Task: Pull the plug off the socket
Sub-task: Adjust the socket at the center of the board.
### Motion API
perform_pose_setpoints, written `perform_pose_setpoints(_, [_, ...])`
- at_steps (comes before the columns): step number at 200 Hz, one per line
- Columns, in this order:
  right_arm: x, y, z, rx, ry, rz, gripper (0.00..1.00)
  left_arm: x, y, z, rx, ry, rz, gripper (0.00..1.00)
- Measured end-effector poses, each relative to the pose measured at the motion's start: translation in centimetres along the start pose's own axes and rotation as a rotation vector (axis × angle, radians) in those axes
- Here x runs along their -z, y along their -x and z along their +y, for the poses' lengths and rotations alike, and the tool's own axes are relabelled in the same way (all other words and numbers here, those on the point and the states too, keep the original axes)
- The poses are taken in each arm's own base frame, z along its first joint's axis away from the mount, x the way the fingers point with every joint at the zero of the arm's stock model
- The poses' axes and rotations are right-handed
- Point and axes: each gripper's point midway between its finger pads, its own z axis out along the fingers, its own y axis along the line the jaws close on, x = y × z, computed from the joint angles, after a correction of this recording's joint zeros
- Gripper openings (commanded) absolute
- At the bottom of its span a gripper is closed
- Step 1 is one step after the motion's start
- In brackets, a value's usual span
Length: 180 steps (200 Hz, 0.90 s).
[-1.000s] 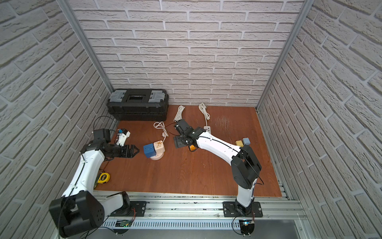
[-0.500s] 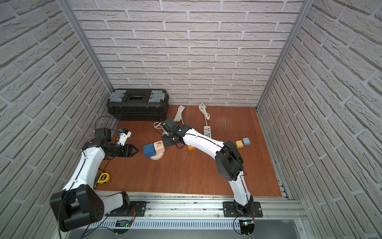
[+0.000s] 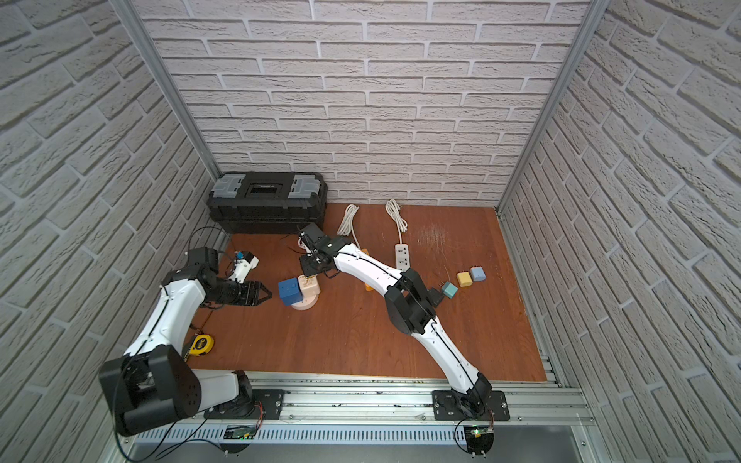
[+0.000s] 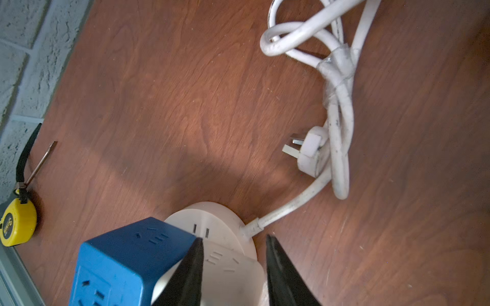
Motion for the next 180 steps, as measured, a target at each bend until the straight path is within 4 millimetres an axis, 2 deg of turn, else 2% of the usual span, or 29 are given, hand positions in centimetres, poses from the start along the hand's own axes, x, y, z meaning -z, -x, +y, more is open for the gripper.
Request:
perform_pose_setpoints(45, [-0.5,-1.1,-0.7,-0.007,0.004,0.011,0.36,-0.9,-0.6,-0.7,-0.010,-0.071,0.038,0.69])
perform_pose_setpoints(82, [0.2,-4.8,-2.1,-0.039,-0.030,0.082,0.36,-2.1,-0.9,-2.0,-0.045,-0.124,0.081,0.69])
perform_pose_setpoints(111, [1.6,-8.5,-2.5,-0.056,-0.053,0.129,0.37,-2.6,-0.9,-2.6,-0.055,-0.148,0.098,0.69])
perform_pose_setpoints(129, [2.6,-10.6,-2.0,-0.039,-0.065,0.150,0.40,-2.7,-0.5,-2.4,-0.055,-0.151,0.096,0.69])
perform_pose_setpoints(144, [3.6,-11.4,-1.6,-0.024,-0.064,0.151,0.44,-2.8,-0.3,-2.4,-0.054,-0.152,0.095,0.69])
perform_pose_setpoints(162, [5.2,-11.5,-1.0,0.006,-0.054,0.132,0.52,-2.8,-0.1,-2.3,-0.053,-0.154,0.092,0.70])
perform_pose_setpoints(180, [7.4,-10.4,-0.2,0.057,-0.027,0.087,0.63,-2.8,-0.1,-2.3,-0.051,-0.155,0.089,0.70])
